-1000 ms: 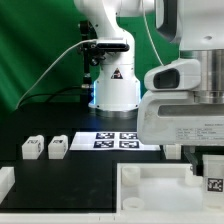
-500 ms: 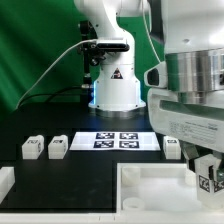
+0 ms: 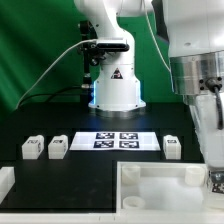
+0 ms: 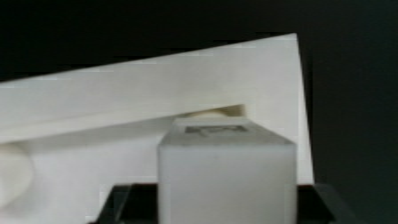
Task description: Assemble one leg
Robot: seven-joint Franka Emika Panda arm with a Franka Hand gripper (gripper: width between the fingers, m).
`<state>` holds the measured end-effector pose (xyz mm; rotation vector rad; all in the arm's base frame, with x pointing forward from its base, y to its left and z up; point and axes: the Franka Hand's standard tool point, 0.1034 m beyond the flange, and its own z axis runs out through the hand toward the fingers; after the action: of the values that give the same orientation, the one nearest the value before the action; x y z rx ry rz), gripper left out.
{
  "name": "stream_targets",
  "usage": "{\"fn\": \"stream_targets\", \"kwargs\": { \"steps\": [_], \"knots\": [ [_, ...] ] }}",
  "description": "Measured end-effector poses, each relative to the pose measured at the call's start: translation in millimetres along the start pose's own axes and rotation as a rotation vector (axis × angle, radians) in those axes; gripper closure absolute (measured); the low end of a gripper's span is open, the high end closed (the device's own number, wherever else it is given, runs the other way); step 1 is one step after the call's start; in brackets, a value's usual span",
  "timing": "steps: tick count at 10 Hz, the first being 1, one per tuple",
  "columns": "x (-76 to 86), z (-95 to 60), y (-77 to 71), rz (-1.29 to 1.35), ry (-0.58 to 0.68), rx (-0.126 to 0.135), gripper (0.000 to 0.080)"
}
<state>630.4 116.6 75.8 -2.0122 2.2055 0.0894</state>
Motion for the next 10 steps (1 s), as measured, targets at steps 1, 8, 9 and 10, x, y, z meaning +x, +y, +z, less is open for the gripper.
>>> {"fn": "stream_targets", "kwargs": {
  "steps": [1,8,9,10],
  "knots": [
    [-0.3,0.8,0.6,-0.027,0.000,-0.001,0.0429],
    [7.8,-2.3,4.1,-0.934,0.012,0.006,0.0151],
    [7.2,-1.4,4.3,-1.050,0.017,0.001,0.0150],
    [0.8,1.8,2.8,-1.280,0.047,-0.034,0.0150]
  ]
}}
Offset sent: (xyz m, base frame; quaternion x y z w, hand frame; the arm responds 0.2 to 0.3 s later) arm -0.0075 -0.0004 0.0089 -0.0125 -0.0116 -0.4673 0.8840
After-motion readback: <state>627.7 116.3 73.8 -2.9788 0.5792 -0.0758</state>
